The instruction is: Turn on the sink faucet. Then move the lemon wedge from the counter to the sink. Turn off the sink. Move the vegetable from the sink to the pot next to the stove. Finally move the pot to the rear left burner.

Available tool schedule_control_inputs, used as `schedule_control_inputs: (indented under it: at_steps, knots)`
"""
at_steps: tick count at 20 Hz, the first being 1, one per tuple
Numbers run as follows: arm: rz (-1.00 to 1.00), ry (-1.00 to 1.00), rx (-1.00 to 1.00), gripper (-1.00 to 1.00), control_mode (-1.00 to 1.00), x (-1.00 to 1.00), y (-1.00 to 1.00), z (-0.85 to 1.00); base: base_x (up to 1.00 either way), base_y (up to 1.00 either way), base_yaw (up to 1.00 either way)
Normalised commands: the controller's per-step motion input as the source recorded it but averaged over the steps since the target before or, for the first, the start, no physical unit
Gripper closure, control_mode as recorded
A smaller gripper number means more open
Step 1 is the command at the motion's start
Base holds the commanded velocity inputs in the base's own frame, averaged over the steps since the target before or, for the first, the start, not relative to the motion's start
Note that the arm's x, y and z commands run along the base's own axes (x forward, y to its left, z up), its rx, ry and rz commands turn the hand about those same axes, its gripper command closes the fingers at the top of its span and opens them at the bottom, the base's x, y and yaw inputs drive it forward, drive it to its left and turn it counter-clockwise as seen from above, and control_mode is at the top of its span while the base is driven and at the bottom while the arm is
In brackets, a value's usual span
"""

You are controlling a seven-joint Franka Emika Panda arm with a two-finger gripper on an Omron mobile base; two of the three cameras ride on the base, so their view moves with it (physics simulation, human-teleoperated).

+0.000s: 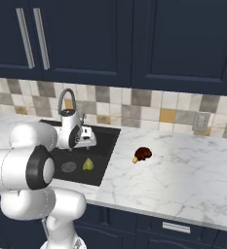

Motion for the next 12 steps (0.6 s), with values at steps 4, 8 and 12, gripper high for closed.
schedule_control_inputs:
  at_steps: [4, 8, 12]
  knots:
    - [-0.02, 0.04, 0.00, -1.00, -1.00, 0.29, 0.08, -0.14, 0.00, 0.00, 0.00]
    - [-0.02, 0.06, 0.00, -1.00, -1.00, 0.24, 0.08, -0.16, 0.00, 0.00, 0.00]
    - [0.00, 0.07, 0.00, -1.00, -1.00, 0.20, 0.05, -0.23, 0.00, 0.00, 0.00]
